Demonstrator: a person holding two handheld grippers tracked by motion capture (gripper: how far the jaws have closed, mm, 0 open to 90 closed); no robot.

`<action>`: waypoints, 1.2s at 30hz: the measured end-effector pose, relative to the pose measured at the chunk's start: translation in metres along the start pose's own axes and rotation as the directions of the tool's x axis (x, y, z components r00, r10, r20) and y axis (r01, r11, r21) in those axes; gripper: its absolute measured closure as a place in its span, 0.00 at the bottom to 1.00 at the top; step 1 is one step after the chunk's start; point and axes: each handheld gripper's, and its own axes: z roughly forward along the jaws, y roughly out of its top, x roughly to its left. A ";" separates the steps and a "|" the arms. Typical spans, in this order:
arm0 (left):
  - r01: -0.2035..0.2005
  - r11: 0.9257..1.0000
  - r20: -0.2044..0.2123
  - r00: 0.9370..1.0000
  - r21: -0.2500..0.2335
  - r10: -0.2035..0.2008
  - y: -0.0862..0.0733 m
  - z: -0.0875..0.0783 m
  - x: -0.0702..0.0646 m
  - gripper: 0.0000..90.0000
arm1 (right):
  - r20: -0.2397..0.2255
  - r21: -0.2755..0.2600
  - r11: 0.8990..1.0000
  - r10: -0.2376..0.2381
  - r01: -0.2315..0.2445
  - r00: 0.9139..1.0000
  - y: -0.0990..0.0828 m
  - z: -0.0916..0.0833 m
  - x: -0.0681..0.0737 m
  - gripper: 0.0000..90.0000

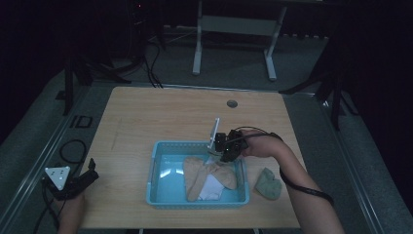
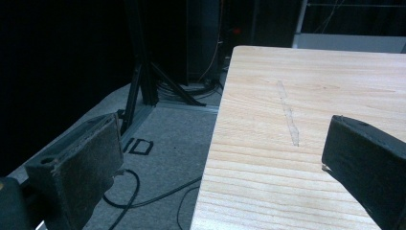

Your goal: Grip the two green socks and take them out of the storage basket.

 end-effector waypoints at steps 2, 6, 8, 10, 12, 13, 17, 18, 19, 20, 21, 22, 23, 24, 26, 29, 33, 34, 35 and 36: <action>0.002 1.000 0.001 1.000 0.000 -0.002 0.000 0.000 0.000 0.00 | 0.009 -0.011 1.000 0.001 -0.001 1.000 0.000 -0.009 0.001 0.89; 0.003 1.000 0.000 1.000 0.001 -0.003 0.000 0.000 0.000 0.00 | 0.027 -0.044 0.999 -0.007 0.009 1.000 -0.002 -0.029 0.003 0.89; 0.003 1.000 -0.002 1.000 0.001 -0.003 0.000 0.000 0.000 0.00 | 0.040 -0.061 0.998 -0.003 0.005 0.999 -0.004 -0.038 0.002 0.89; 0.009 1.000 -0.004 1.000 0.001 -0.009 0.000 0.000 0.000 0.00 | 0.055 -0.069 0.998 0.012 -0.009 0.998 -0.009 -0.047 0.002 0.89; 0.009 1.000 -0.004 1.000 0.001 -0.009 0.000 0.000 0.000 0.00 | 0.067 -0.067 0.998 0.022 -0.017 0.998 -0.015 -0.053 0.001 0.89; 0.006 1.000 -0.005 1.000 0.002 -0.006 0.000 0.000 0.000 0.00 | 0.072 -0.070 0.997 0.029 -0.024 0.997 -0.019 -0.055 0.001 0.89; 0.000 1.000 -0.004 1.000 0.005 0.000 0.000 0.000 -0.001 0.00 | 0.086 -0.082 0.995 0.056 -0.049 0.995 -0.034 -0.065 -0.001 0.89; 0.000 1.000 -0.004 1.000 0.006 0.000 0.000 0.000 -0.001 0.00 | 0.089 -0.082 0.995 0.061 -0.053 0.994 -0.038 -0.067 -0.001 0.89; 0.001 1.000 -0.003 1.000 0.006 -0.001 0.000 0.001 -0.001 0.00 | 0.094 -0.085 0.994 0.070 -0.062 0.993 -0.044 -0.070 -0.002 0.89; 0.000 1.000 -0.003 1.000 0.007 0.000 0.000 0.000 0.000 0.00 | 0.100 -0.087 0.993 0.082 -0.074 0.992 -0.049 -0.071 -0.003 0.89; 0.000 1.000 -0.004 1.000 0.007 0.000 0.000 0.000 0.000 0.00 | 0.102 -0.088 0.993 0.091 -0.082 0.991 -0.053 -0.072 -0.004 0.89; 0.000 1.000 -0.003 1.000 0.007 0.001 0.000 0.000 -0.001 0.00 | 0.105 -0.087 0.992 0.104 -0.095 0.989 -0.059 -0.072 -0.005 0.89; -0.001 1.000 -0.003 1.000 0.007 0.001 0.000 0.000 -0.001 0.00 | 0.110 -0.082 0.991 0.116 -0.107 0.987 -0.064 -0.072 -0.006 0.89; -0.002 1.000 -0.003 1.000 0.006 0.002 0.000 0.000 -0.001 0.00 | 0.118 -0.078 0.990 0.128 -0.119 0.985 -0.070 -0.072 -0.008 0.89; -0.001 1.000 -0.003 1.000 0.006 0.001 0.000 0.000 -0.001 0.00 | 0.115 -0.078 0.986 0.152 -0.144 0.982 -0.082 -0.072 -0.010 0.89; -0.002 1.000 -0.003 1.000 0.005 0.002 0.000 0.000 -0.001 0.00 | 0.112 -0.079 0.980 0.188 -0.180 0.976 -0.098 -0.070 -0.014 0.89; -0.002 1.000 -0.004 1.000 0.006 0.002 0.000 0.000 -0.001 0.00 | 0.119 -0.084 0.971 0.231 -0.222 0.966 -0.117 -0.065 -0.020 0.89; 0.000 1.000 -0.003 1.000 0.006 0.000 0.000 0.000 -0.001 0.00 | 0.118 -0.086 0.969 0.240 -0.231 0.963 -0.121 -0.063 -0.022 0.89; 0.000 1.000 -0.003 1.000 0.006 0.000 0.000 0.001 -0.001 0.00 | 0.116 -0.085 0.966 0.254 -0.245 0.960 -0.125 -0.060 -0.023 0.89; 0.000 1.000 -0.003 1.000 0.007 0.000 0.000 0.001 -0.001 0.00 | 0.121 -0.084 0.965 0.259 -0.250 0.958 -0.129 -0.058 -0.025 0.89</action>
